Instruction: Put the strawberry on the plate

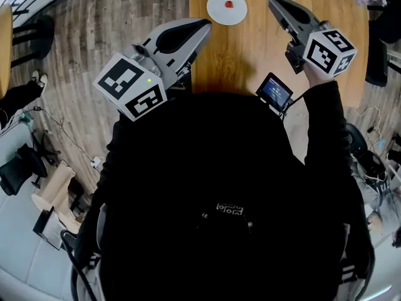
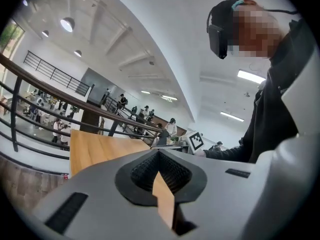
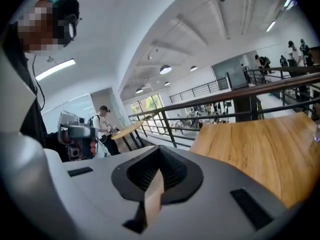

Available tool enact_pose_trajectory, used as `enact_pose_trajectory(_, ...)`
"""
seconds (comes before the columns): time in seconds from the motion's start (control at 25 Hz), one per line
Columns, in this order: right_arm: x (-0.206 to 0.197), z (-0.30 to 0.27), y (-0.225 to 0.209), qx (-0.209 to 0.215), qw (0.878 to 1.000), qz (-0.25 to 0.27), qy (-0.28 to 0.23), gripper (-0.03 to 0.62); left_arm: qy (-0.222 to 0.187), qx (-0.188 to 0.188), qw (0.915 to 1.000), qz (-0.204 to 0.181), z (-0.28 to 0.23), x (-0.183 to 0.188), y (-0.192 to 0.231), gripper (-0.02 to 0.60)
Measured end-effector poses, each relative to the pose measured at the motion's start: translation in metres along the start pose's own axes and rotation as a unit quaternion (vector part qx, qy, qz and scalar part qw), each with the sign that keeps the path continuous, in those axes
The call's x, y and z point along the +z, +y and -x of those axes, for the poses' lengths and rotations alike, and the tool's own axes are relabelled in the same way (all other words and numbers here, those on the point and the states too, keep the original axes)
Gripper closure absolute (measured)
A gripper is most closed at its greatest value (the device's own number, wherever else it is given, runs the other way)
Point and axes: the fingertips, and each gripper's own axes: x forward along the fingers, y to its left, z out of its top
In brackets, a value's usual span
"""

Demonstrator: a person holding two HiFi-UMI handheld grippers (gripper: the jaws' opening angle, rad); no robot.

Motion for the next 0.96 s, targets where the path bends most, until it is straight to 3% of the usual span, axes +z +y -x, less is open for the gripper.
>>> enact_pose_trajectory(0.24, 0.051, 0.037, 0.044, 0.019, 0.996, 0.001, -0.085, 0.576, 0.018, -0.036, 0.9990, -0.021, -0.016, 0.007, -0.006, 0.581)
enact_pose_trajectory(0.36, 0.045, 0.049, 0.054, 0.006, 0.996, 0.022, -0.082, 0.576, 0.022, -0.053, 0.9979, -0.028, -0.015, 0.011, -0.023, 0.582)
enact_pose_trajectory(0.56, 0.051, 0.071, 0.060, -0.002, 0.996, 0.003, -0.089, 0.576, 0.027, -0.073, 0.9963, -0.034, -0.018, 0.024, -0.043, 0.581)
enact_pose_trajectory(0.76, 0.034, 0.027, 0.061, -0.001, 0.996, 0.011, -0.089, 0.576, 0.026, -0.077, 0.9962, -0.030, -0.009, -0.004, 0.001, 0.581)
enact_pose_trajectory(0.96, 0.021, 0.033, 0.063, -0.022, 0.998, -0.007, -0.063, 0.576, 0.047, -0.084, 0.9953, -0.012, -0.009, -0.016, 0.007, 0.581)
